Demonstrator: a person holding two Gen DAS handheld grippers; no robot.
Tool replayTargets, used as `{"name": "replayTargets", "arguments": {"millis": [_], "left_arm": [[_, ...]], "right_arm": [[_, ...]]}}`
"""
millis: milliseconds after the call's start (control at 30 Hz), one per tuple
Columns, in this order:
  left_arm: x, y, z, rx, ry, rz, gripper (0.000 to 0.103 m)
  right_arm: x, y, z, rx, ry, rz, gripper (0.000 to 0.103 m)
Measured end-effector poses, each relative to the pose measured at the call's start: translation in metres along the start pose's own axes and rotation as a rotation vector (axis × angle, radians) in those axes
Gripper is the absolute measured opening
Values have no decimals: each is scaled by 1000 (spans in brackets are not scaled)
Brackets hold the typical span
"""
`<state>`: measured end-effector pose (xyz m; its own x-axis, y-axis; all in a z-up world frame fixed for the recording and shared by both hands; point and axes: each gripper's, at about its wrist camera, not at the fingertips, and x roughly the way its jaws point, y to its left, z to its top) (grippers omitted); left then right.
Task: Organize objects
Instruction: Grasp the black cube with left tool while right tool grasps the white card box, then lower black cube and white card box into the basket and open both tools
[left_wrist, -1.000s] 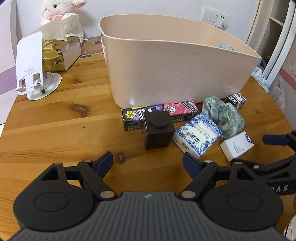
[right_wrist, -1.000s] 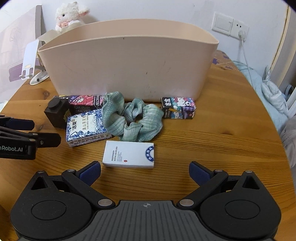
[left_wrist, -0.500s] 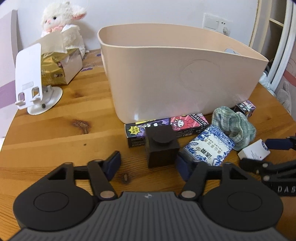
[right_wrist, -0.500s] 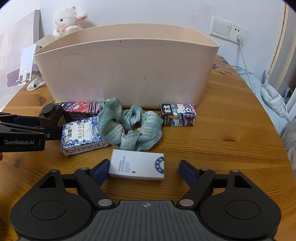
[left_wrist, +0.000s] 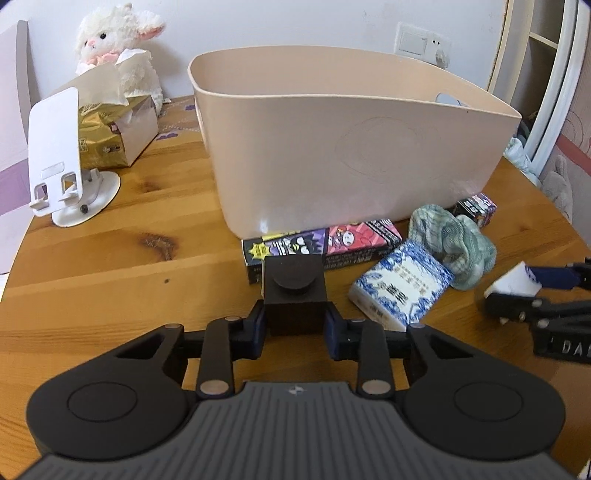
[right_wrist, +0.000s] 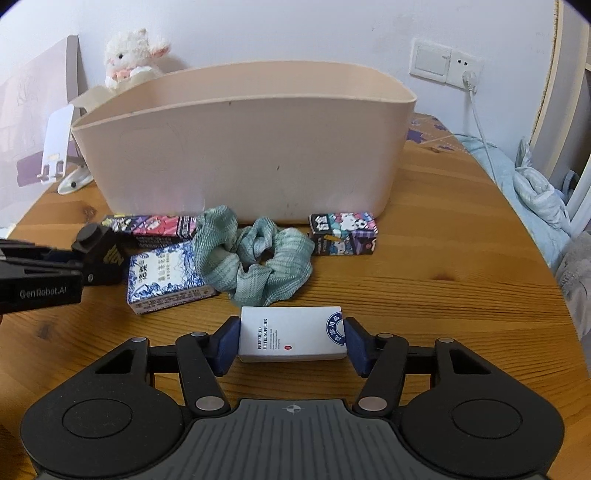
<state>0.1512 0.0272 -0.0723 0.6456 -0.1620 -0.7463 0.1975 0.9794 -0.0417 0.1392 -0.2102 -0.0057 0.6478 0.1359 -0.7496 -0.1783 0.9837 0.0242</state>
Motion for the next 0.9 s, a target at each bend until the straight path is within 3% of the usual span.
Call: {"name": "replayTargets", "arguments": {"millis": [533, 900], "left_arm": [[-38, 9, 4, 7, -46, 6, 33], [-85, 13, 44, 6, -197, 14, 33]], "right_arm": [[-47, -22, 20, 29, -117, -9, 56], [-77, -33, 59, 25, -234, -7, 56]]}}
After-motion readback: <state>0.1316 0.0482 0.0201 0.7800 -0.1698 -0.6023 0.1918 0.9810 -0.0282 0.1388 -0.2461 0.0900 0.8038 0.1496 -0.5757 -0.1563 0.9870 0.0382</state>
